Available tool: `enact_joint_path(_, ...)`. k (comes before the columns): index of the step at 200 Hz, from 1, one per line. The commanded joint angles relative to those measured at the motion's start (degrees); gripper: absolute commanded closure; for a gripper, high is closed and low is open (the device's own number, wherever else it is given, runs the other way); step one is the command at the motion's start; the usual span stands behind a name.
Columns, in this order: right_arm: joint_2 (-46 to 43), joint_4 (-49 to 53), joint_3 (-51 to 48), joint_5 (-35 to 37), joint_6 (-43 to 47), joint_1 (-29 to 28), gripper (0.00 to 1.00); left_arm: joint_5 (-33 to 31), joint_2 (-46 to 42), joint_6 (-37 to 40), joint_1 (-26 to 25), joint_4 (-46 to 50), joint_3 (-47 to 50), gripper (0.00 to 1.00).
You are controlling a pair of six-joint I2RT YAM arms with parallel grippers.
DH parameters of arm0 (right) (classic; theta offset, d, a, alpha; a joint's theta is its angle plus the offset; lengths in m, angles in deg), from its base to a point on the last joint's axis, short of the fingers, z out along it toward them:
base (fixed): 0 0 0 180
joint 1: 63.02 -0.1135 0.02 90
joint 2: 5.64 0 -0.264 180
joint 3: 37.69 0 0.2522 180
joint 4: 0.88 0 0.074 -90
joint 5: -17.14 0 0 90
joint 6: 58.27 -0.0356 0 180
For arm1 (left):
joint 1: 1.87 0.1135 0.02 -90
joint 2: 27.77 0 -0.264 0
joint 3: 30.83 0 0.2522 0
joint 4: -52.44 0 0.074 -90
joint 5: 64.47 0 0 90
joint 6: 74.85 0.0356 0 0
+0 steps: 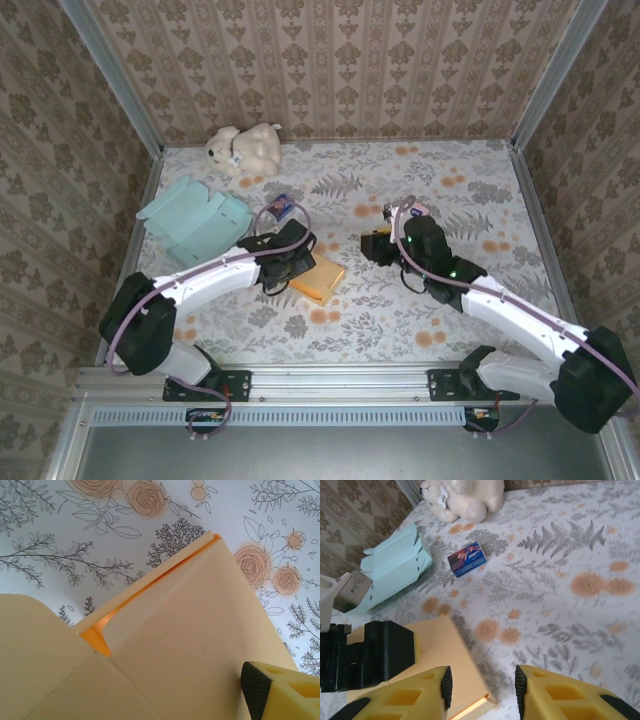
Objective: Fold the paper box
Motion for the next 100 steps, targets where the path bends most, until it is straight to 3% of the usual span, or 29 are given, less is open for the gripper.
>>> enact_joint_path(1,-2.1,0.1,-4.1,5.6,-11.6,-2.7,0.59,-2.7,-2.8,-0.2,-1.4,0.5,1.6,0.2)
enact_joint_path(46,0.9,-3.8,-6.1,8.7,-17.4,-10.4,0.5,-3.6,-2.6,-0.5,-3.0,-0.2,2.3,0.19)
enact_joint_path(100,8.7,-9.1,-6.7,8.0,-20.6,-12.2,0.5,-4.5,-2.6,-2.1,-3.9,-2.1,5.0,0.19)
